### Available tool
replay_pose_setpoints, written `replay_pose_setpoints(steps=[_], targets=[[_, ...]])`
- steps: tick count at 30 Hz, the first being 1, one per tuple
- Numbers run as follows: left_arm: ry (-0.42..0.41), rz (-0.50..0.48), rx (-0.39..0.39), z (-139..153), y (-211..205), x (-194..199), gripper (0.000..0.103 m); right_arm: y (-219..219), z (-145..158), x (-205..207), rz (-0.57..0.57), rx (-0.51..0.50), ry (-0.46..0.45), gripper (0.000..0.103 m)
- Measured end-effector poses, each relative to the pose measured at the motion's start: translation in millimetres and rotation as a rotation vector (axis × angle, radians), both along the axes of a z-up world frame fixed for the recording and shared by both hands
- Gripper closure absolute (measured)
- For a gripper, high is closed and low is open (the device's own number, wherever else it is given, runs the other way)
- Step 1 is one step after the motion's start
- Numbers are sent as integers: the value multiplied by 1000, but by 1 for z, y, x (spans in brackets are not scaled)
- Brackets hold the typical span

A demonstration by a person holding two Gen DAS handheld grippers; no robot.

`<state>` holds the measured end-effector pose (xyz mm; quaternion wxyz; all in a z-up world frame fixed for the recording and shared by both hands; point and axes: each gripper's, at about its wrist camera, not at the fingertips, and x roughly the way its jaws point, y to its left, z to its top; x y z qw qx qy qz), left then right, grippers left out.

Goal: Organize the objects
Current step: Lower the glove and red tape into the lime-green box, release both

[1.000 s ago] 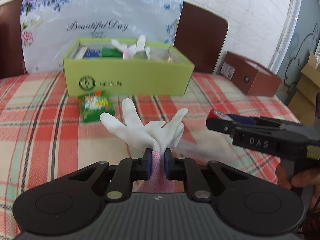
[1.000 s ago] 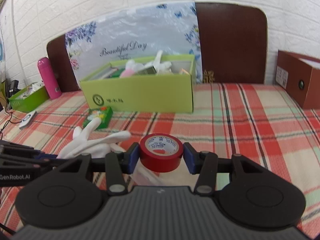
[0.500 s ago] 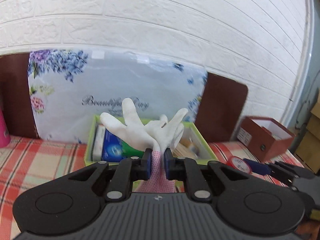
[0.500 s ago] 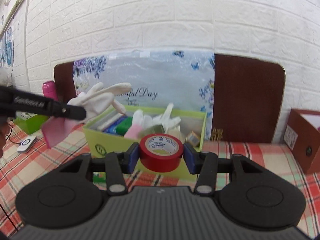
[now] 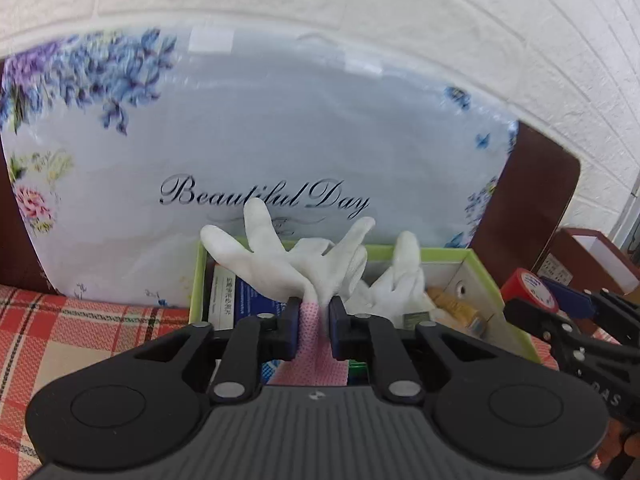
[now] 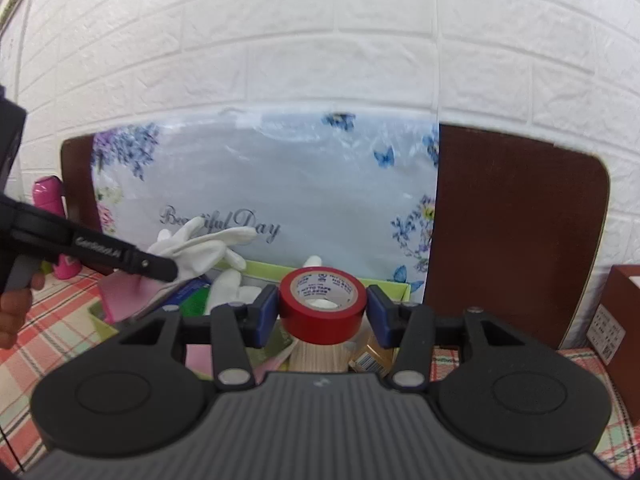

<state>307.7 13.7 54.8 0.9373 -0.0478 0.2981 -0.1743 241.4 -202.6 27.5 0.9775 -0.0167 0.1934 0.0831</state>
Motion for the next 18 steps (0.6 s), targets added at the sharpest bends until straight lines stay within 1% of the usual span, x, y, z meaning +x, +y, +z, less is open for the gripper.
replay_pose_setpoints(steps=[1, 2, 3, 4, 6, 9, 12, 18], targets=[[6, 4, -3, -5, 1, 0, 76, 1, -6, 5, 10, -8, 11, 53], [20, 3, -10, -9, 4, 1, 65, 2, -11, 8, 18, -14, 20, 35], [29, 13, -16, -13, 6, -1, 36, 3, -16, 8, 12, -18, 16, 18], [22, 42, -24, -15, 8, -4, 21, 4, -19, 7, 6, -24, 5, 15], [-16, 71, -29, -17, 11, -12, 21, 7, -24, 5, 11, -48, 2, 11], [-4, 83, -8, -15, 12, -19, 21, 8, -25, -1, 6, -57, 7, 5], [-1, 99, 6, -9, 10, -29, 21, 6, -18, -13, 2, -46, -5, 0], [-16, 119, 25, 15, 1, -65, 21, 2, 8, -50, 5, -16, -47, 0]])
